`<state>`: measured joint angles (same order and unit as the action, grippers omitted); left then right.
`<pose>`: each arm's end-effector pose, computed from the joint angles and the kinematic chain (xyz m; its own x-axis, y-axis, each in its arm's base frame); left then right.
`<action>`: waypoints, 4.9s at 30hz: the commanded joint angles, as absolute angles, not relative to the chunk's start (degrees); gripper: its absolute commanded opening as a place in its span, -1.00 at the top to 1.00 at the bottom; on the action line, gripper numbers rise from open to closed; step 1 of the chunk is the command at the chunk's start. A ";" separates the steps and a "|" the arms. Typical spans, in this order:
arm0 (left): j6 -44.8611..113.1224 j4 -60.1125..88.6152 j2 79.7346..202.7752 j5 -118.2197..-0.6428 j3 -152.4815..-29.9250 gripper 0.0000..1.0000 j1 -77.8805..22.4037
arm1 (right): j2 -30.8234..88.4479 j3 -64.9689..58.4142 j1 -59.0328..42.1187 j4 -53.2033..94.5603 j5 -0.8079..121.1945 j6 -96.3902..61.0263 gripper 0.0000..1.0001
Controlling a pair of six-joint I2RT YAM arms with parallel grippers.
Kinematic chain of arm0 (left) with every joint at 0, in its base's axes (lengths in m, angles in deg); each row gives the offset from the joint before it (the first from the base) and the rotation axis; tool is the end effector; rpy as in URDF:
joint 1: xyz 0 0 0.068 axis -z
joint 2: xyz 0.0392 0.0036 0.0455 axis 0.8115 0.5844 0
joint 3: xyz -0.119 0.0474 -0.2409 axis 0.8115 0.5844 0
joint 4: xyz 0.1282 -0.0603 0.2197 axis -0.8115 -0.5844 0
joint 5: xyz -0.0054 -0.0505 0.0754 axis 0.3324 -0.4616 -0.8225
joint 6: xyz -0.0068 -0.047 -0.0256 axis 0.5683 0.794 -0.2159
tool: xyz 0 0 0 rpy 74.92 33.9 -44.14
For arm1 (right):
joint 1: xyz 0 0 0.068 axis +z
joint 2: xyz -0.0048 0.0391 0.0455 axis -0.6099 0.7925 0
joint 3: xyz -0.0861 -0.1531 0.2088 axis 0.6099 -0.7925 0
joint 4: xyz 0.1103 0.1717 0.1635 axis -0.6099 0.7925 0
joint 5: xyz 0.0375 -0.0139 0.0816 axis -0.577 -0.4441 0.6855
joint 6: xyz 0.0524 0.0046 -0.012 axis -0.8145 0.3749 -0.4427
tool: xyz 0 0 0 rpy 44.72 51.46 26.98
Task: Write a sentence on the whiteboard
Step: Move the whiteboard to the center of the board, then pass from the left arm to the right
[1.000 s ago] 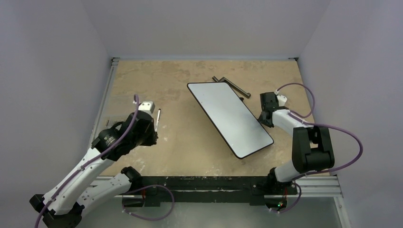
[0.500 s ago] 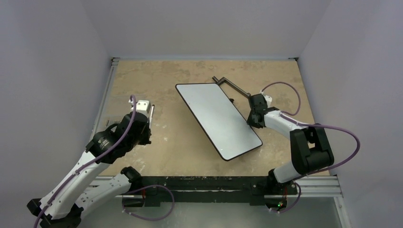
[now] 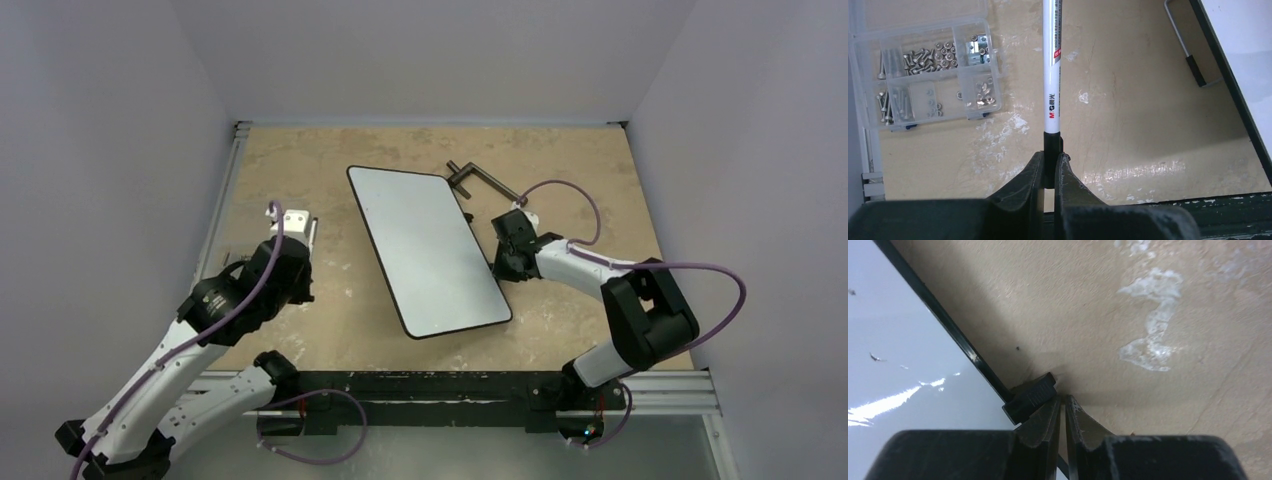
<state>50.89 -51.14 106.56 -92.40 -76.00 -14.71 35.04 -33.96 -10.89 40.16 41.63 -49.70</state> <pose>0.0949 -0.0590 0.3341 -0.6669 -0.0087 -0.7451 0.0476 0.9974 -0.0543 0.2528 0.1195 0.1599 -0.8444 0.2646 -0.4658 0.2141 0.9637 0.1594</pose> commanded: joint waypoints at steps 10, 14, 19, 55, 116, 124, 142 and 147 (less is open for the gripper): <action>47.13 -43.56 130.50 -87.68 -91.77 1.00 -19.18 | 33.91 -36.03 -1.85 37.80 47.53 -55.64 0.85; 45.48 -41.87 136.81 -81.66 -96.88 1.00 -24.86 | 34.37 -35.86 1.49 35.94 48.55 -57.56 0.86; 41.93 -45.92 139.78 -83.68 -106.40 1.00 -26.12 | 36.68 -33.59 6.01 34.65 48.84 -59.38 0.86; 35.09 -51.68 129.38 -79.06 -105.24 1.00 -26.17 | 54.38 -14.75 15.61 24.89 58.57 -54.48 0.54; -0.82 -45.42 134.38 -39.62 -106.57 1.00 -12.30 | 11.50 -18.31 -0.58 16.72 105.85 -54.96 -0.06; -1.05 -42.31 130.64 -41.65 -103.24 1.00 -11.82 | 14.73 -18.40 -1.34 18.02 104.98 -54.81 -0.03; -0.44 -41.46 133.51 -46.52 -101.56 1.00 -9.77 | 17.20 -16.43 -1.56 22.82 102.19 -52.85 0.22; -0.44 -41.51 133.67 -46.73 -101.49 1.00 -9.57 | 17.64 -16.68 -1.57 24.16 101.65 -51.86 0.33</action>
<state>0.42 -43.55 133.62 -45.91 -101.62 -9.97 17.68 -19.03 -1.53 23.09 102.48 -53.74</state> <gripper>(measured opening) 0.047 0.345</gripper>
